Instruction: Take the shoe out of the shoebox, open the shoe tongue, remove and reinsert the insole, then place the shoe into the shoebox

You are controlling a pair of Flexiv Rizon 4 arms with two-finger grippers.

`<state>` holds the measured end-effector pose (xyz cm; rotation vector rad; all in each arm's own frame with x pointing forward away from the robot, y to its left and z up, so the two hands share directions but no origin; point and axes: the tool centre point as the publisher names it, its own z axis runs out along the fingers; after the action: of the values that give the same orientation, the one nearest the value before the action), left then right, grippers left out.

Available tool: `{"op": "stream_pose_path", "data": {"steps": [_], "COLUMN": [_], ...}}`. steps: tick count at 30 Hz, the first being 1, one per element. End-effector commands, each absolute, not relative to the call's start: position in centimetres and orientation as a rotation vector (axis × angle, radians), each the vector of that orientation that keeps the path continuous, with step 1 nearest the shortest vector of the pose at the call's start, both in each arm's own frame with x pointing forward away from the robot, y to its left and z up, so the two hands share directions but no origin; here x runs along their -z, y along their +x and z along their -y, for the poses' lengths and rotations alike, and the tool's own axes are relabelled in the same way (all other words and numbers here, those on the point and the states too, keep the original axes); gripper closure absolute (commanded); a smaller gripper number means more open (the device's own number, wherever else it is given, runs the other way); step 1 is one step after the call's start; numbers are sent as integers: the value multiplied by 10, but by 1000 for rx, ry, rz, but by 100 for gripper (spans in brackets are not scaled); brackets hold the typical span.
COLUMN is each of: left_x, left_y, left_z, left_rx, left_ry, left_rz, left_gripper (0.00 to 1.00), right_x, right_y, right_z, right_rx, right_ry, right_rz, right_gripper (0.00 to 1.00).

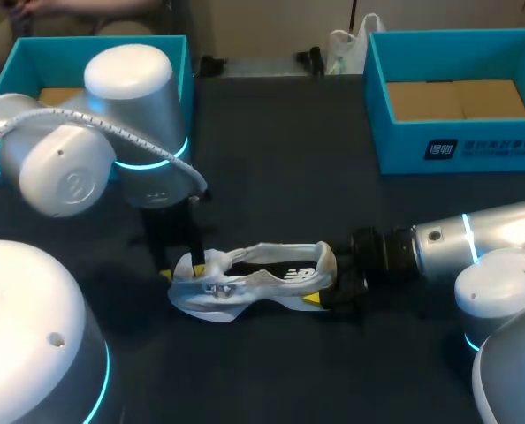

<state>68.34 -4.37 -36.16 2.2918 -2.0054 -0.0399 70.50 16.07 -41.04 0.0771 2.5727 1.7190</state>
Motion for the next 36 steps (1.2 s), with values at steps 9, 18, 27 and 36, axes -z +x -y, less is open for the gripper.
{"op": "stream_pose_path", "data": {"steps": [9,18,27,36], "left_x": [294,248,220,215], "left_y": [682,688,689,692], "left_z": [42,66,95,131], "left_rx": [-125,-218,-183,-80], "left_ry": [2271,2150,1845,1377], "left_rz": [2101,2232,2471,2792], "left_gripper": [57,55,54,69], "right_x": [409,409,409,409], "right_y": [705,705,705,705], "right_z": [-162,-162,-162,-162], "right_rx": [-1712,-1712,-1712,-1712], "right_ry": [78,78,78,78], "right_rz": [-2579,-2579,-2579,-2579], "right_gripper": [100,100,100,100]}}
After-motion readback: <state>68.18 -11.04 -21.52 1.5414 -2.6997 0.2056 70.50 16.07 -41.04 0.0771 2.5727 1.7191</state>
